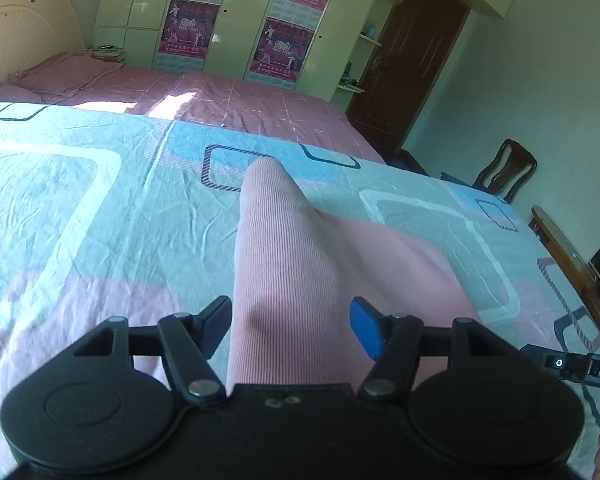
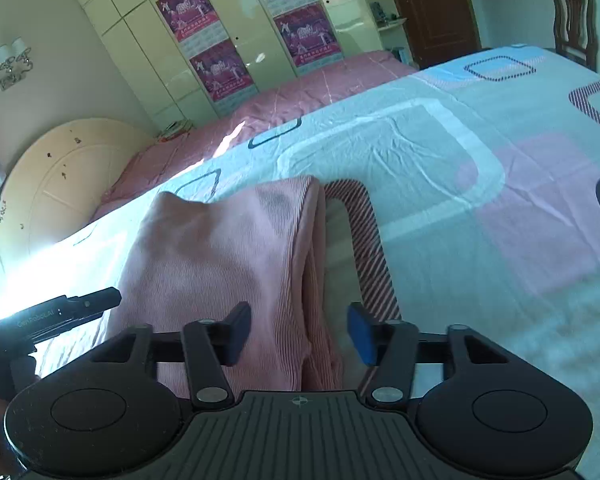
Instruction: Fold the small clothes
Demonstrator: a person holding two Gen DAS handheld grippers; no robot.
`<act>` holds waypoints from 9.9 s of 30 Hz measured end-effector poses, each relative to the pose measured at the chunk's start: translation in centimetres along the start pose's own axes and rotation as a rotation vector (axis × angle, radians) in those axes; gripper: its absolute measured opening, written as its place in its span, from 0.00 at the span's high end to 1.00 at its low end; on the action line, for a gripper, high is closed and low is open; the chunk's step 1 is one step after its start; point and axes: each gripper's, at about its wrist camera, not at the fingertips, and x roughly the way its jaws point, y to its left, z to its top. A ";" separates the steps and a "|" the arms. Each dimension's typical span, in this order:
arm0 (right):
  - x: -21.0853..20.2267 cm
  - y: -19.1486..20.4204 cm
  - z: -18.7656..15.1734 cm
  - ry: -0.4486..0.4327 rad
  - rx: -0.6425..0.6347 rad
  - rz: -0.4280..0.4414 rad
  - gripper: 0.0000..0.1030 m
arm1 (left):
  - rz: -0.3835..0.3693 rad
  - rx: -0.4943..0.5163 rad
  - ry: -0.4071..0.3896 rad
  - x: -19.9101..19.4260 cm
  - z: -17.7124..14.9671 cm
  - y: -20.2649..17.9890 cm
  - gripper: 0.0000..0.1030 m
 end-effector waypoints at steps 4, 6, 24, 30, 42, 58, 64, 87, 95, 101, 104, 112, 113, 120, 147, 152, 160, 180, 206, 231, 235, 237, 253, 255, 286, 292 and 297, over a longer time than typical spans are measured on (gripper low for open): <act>2.8 1.0 1.9 -0.012 0.018 -0.027 0.43 | 0.037 -0.021 -0.010 2.4 1.8 -0.2 0.43; 4.3 1.6 2.7 -0.021 0.024 -0.051 0.44 | 0.068 -0.013 -0.023 3.6 2.4 -0.3 0.50; 13.3 0.8 4.0 -0.016 -0.085 -0.193 0.84 | 0.131 -0.060 -0.065 5.8 1.3 1.3 0.52; 11.5 1.8 5.4 -0.086 -0.076 -0.164 0.84 | 0.116 -0.066 -0.059 6.8 4.1 1.3 0.53; 16.4 1.9 5.8 -0.021 -0.179 -0.219 0.65 | 0.160 -0.091 0.035 10.2 3.1 2.7 0.41; 9.4 3.4 4.4 -0.045 -0.194 -0.087 0.59 | 0.166 -0.006 -0.017 4.6 2.5 1.2 0.40; 8.2 4.4 1.5 -0.013 -0.272 -0.087 0.59 | 0.153 0.039 -0.003 2.1 0.0 0.2 0.40; 2.9 4.9 -3.3 0.006 -0.221 -0.142 0.59 | 0.106 0.130 0.073 -1.3 -3.0 -1.4 0.41; 2.9 2.5 -7.2 0.064 -0.138 -0.300 0.59 | 0.026 0.172 0.154 -0.9 -5.9 -0.3 0.38; 1.9 2.8 -7.9 0.040 -0.054 -0.331 0.59 | -0.018 0.156 0.191 -0.8 -6.2 0.9 0.32; 1.3 3.1 -7.8 0.022 -0.037 -0.315 0.75 | -0.027 0.160 0.196 -0.8 -6.3 1.0 0.32; 0.9 3.6 -6.8 0.032 -0.092 -0.257 0.44 | 0.001 0.156 0.217 -0.9 -5.9 0.5 0.26; 0.7 3.6 -6.6 0.021 -0.088 -0.248 0.37 | 0.002 0.159 0.220 -1.0 -5.7 0.5 0.26; 1.8 4.7 -4.0 0.018 -0.170 -0.187 0.31 | 0.050 0.150 0.184 -1.1 -4.0 0.4 0.21; 10.3 -1.3 0.4 0.129 0.038 0.132 0.63 | -0.120 -0.014 0.215 5.1 -1.8 1.7 0.49; 10.2 -2.1 0.4 0.133 0.107 0.145 0.77 | -0.101 0.009 0.184 4.6 -1.6 0.9 0.62; 7.1 1.0 1.3 0.093 0.080 0.203 0.81 | -0.106 0.033 0.147 2.3 -0.2 -0.1 0.68; 7.0 23.8 -3.7 0.053 0.015 0.317 0.81 | -0.088 0.052 0.038 -11.1 3.9 15.5 0.68; 23.3 41.1 -8.9 0.132 0.010 0.289 0.81 | 0.083 0.009 0.060 -9.7 7.4 38.0 0.65; 28.5 38.8 -5.4 0.146 0.047 0.119 0.64 | 0.204 0.000 0.005 -5.3 10.2 39.7 0.35; 29.7 38.8 -5.5 0.131 -0.020 0.043 0.72 | 0.204 -0.070 0.020 -4.3 10.0 40.9 0.25; 29.2 38.9 -5.4 0.125 -0.029 0.035 0.72 | 0.219 -0.039 0.007 -5.0 10.1 40.4 0.26; 20.5 39.8 -12.3 0.204 -0.112 0.136 0.33 | 0.209 -0.002 0.028 -12.7 3.9 37.9 0.32; 20.5 39.1 -13.4 0.225 -0.097 0.123 0.33 | 0.208 -0.020 0.028 -13.1 3.4 37.9 0.32; 14.9 40.9 -16.3 0.153 -0.280 -0.020 0.79 | 0.245 0.058 0.097 -15.5 0.6 35.6 0.26; 10.2 42.7 -16.9 0.093 -0.222 0.034 0.44 | 0.252 0.109 0.042 -19.5 1.2 33.2 0.08; 6.1 44.3 -18.1 0.068 -0.232 0.054 0.26 | 0.278 0.140 0.024 -23.3 1.0 30.7 0.04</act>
